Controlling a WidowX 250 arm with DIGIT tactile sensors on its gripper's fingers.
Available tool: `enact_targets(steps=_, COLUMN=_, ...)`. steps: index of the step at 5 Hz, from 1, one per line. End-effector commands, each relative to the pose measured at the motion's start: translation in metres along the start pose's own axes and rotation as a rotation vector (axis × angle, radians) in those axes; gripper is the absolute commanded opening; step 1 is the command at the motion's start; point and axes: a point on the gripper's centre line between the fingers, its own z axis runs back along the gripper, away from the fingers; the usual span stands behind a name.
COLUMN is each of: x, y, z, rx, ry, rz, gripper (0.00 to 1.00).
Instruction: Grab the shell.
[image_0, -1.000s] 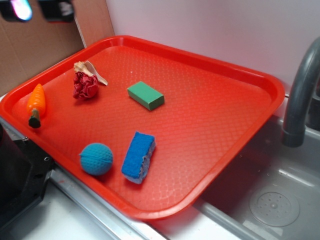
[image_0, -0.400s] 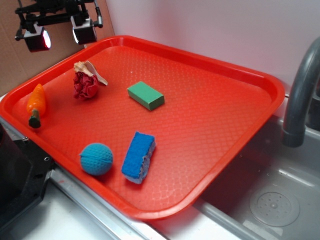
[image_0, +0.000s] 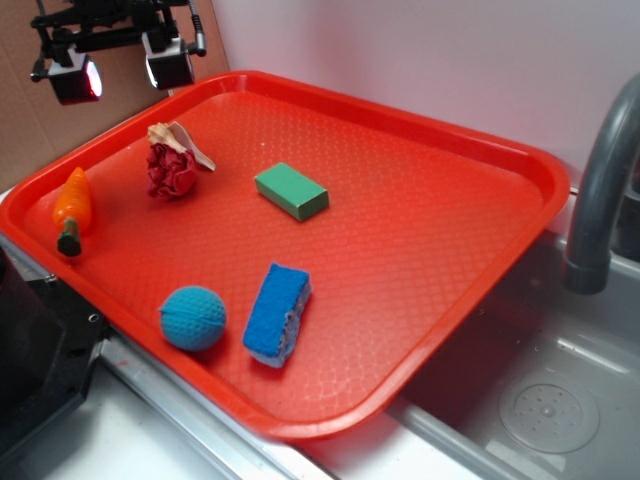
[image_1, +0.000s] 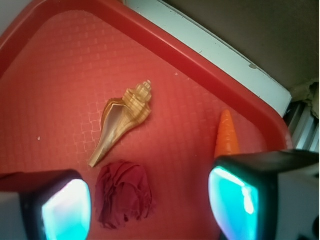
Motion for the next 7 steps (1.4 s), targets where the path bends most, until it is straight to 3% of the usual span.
enact_targets(steps=1, x=0.018, y=0.003, z=-0.01, rx=-0.077, ry=-0.051, rz=0.113, gripper=1.0)
enact_targets(steps=2, x=0.013, y=-0.001, z=-0.03, rx=-0.075, ry=-0.071, rz=0.151, gripper=1.0)
enact_targets(steps=3, x=0.018, y=-0.005, z=-0.057, rx=-0.074, ry=-0.049, rz=0.147, gripper=1.0)
enact_targets(steps=7, x=0.038, y=-0.019, z=-0.098, rx=-0.005, ry=-0.036, rz=0.123, gripper=1.0)
